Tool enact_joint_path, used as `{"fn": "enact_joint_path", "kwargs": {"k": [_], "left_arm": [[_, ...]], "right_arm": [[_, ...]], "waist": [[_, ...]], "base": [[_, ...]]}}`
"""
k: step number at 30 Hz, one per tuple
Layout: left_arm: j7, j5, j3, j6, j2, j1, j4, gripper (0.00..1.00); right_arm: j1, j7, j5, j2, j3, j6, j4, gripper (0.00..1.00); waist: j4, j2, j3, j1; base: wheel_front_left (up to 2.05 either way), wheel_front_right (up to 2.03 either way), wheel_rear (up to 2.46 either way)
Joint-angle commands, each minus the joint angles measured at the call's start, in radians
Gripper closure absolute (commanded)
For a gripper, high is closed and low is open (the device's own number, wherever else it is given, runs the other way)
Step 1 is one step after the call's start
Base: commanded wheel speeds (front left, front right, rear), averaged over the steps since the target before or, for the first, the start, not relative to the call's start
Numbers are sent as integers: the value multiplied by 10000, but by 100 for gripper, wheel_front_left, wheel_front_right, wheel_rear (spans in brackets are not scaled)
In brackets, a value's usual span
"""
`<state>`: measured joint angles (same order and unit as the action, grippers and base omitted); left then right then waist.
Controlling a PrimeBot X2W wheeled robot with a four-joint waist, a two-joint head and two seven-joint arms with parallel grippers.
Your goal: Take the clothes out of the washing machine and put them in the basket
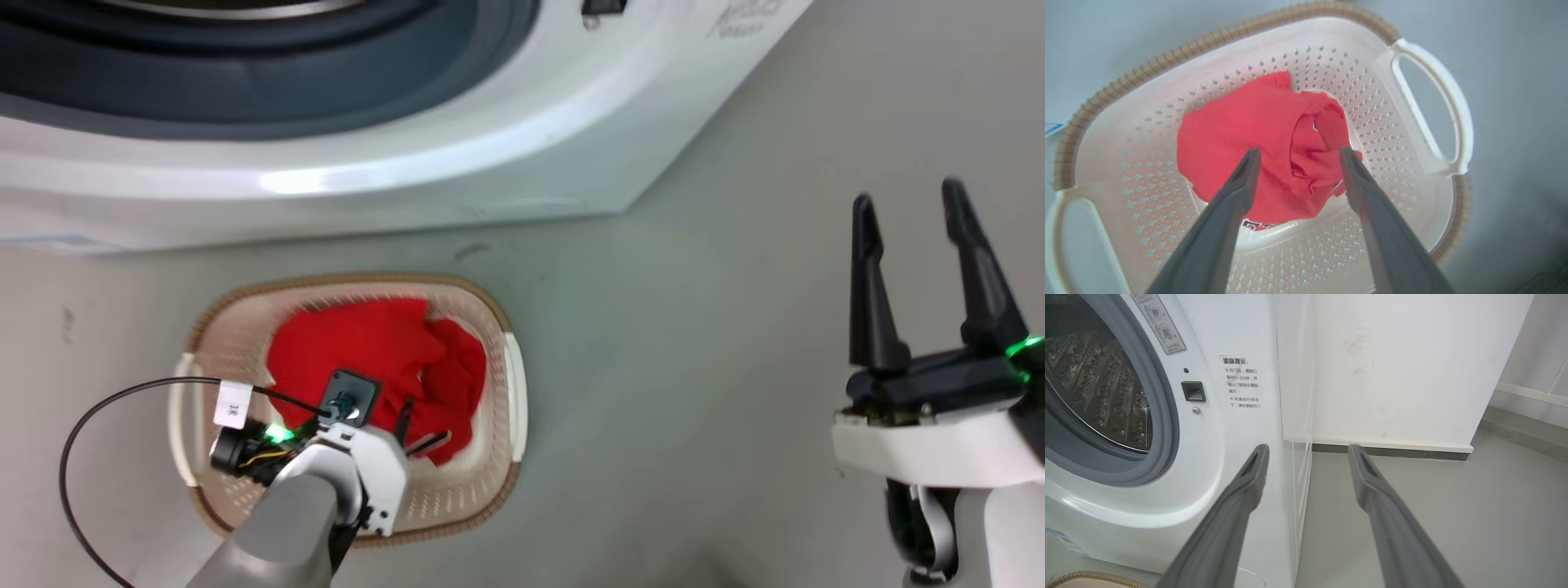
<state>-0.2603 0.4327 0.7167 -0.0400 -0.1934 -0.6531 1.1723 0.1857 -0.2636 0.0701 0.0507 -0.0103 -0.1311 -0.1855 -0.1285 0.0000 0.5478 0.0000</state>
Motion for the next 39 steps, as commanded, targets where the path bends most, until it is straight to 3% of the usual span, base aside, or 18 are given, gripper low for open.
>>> {"fn": "enact_joint_path", "kwargs": {"k": [1, 11, 21, 32, 39], "left_arm": [[-61, -91, -81, 124, -78, 244, -335, 0], [-49, -805, -1346, 1108, -484, 2032, -3887, 0], [-50, -1685, -3312, 1906, -173, 3828, -7258, 0], [-51, -2722, -5309, 2240, 542, 5313, -9988, 0], [-50, -3149, -6163, 1905, 966, 6258, -11061, 0]], "right_arm": [[-145, -15, -55, -11, -3, 7, 40, 0], [-874, -15, -177, -11, -128, 7, 204, 0], [-1529, -15, -172, -12, -110, 7, 330, 0], [-1982, -15, -75, -12, 2, 7, 427, 0], [-2420, -15, -13, -12, 63, 7, 488, 0]], "waist": [[335, 0, -663, 0], [747, 0, -2063, 0], [1060, 0, -3144, 0], [1157, 0, -3944, 0], [1106, 0, -4464, 0]], "base": [[0, 0, 0], [0, 0, 0], [0, 0, 0], [0, 0, 0], [0, 0, 0]]}}
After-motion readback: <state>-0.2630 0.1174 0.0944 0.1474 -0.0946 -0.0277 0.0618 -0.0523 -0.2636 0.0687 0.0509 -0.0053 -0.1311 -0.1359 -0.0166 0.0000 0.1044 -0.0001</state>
